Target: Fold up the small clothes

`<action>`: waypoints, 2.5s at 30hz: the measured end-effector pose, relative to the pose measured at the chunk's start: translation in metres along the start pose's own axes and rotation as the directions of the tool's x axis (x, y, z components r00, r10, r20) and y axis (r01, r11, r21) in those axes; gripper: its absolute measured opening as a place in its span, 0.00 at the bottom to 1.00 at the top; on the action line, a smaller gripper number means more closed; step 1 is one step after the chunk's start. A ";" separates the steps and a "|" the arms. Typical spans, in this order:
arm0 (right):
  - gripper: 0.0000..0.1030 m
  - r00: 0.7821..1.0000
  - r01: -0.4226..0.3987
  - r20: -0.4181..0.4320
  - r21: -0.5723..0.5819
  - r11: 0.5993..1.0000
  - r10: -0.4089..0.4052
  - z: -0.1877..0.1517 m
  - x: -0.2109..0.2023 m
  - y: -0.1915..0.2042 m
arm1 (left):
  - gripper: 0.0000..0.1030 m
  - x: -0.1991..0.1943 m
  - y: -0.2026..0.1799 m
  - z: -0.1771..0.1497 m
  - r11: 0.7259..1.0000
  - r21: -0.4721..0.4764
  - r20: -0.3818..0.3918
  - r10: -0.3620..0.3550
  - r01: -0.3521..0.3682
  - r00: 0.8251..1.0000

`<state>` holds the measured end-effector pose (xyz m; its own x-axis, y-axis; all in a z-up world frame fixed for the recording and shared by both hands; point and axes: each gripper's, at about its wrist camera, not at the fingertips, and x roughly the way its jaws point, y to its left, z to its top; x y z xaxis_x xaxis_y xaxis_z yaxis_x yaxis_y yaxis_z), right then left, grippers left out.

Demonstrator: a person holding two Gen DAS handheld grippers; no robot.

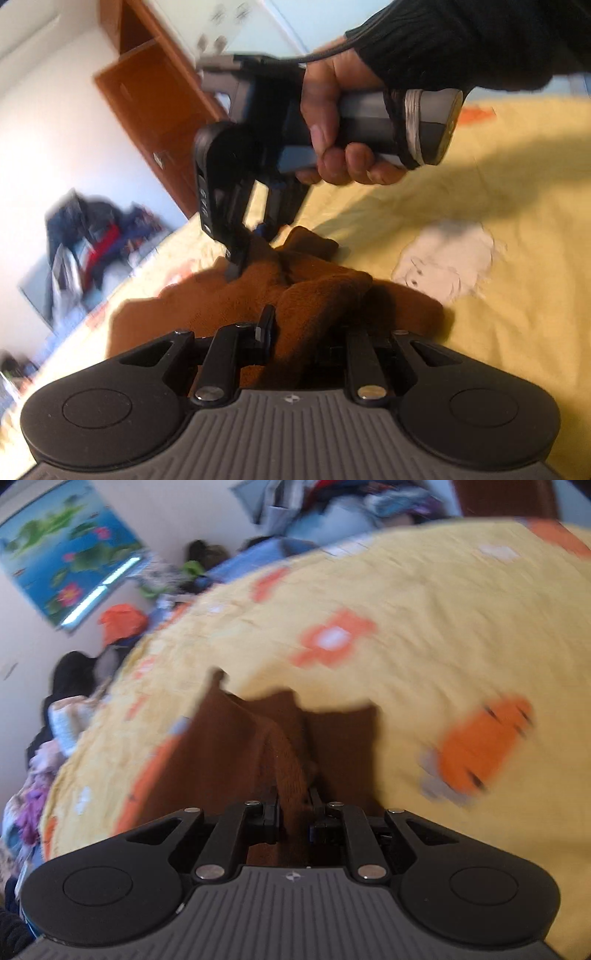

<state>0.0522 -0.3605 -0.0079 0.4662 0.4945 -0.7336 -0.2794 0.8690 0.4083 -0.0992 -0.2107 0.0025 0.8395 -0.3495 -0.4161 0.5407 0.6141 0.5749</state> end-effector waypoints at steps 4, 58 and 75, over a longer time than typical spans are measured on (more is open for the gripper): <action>0.22 0.993 -0.098 0.083 0.131 0.986 0.087 -0.017 -0.002 -0.027 | 0.18 -0.001 0.013 -0.002 0.999 -0.038 0.003 -0.037 0.037 0.999; 0.33 0.959 -0.208 0.219 0.124 0.970 0.178 0.052 0.058 0.043 | 0.18 0.096 0.305 -0.096 0.446 -0.895 -0.103 -0.258 0.024 0.961; 0.78 0.975 -0.161 0.169 0.105 0.981 0.142 -0.054 -0.014 0.069 | 0.52 -0.088 0.159 -0.124 0.823 -0.566 -0.197 -0.071 -0.054 0.978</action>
<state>-0.0190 -0.3080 0.0018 0.5569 0.6084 -0.5654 -0.2611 0.7745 0.5762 -0.0942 0.0054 0.0435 0.7717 -0.2463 -0.5863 0.3686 0.9245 0.0968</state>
